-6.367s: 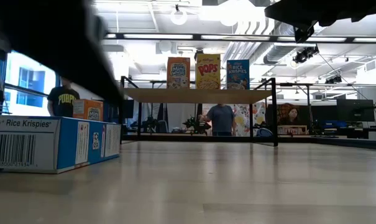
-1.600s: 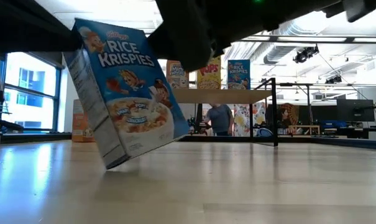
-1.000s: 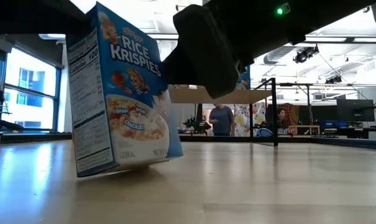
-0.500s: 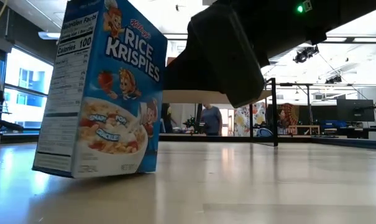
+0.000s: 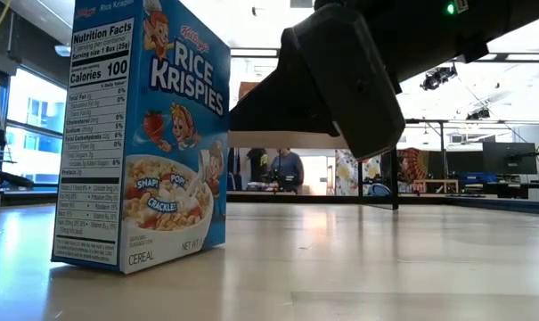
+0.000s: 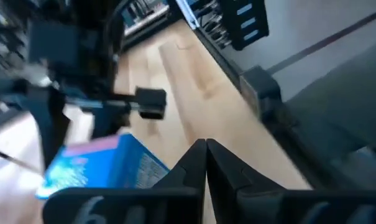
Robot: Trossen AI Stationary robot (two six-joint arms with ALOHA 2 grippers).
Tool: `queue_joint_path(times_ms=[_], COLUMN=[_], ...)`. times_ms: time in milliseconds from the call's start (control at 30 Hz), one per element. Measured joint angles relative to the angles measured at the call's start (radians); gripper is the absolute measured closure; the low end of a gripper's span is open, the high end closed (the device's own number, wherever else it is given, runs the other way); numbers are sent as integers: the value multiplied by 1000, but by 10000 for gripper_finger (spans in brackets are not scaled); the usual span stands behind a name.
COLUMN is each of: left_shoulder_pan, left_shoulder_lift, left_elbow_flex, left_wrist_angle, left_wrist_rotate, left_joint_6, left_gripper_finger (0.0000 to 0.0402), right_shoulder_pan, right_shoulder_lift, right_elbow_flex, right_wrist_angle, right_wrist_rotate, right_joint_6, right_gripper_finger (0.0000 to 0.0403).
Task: Stack cereal on shelf
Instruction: Put the blue cereal box on the shelf aligned with the other blue cereal box
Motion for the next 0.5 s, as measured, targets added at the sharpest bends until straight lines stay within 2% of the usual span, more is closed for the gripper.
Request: queue_joint_path(times_ms=[267, 367, 500], left_shoulder_pan=[65, 74, 73], left_shoulder_lift=[78, 89, 88], left_elbow_flex=[-2, -2, -2], left_wrist_angle=[-33, -67, -135], left_wrist_rotate=[-50, -108, -174], left_joint_6=[-197, -246, -325], left_gripper_finger=[401, 401, 401], right_shoulder_pan=[9, 33, 61], right_shoulder_lift=[-2, -32, -106], right_elbow_flex=[0, 0, 0], right_wrist_angle=[-14, -88, -217], right_wrist_rotate=[23, 75, 83], right_joint_6=[-3, 13, 102], right_gripper_finger=[258, 259, 259])
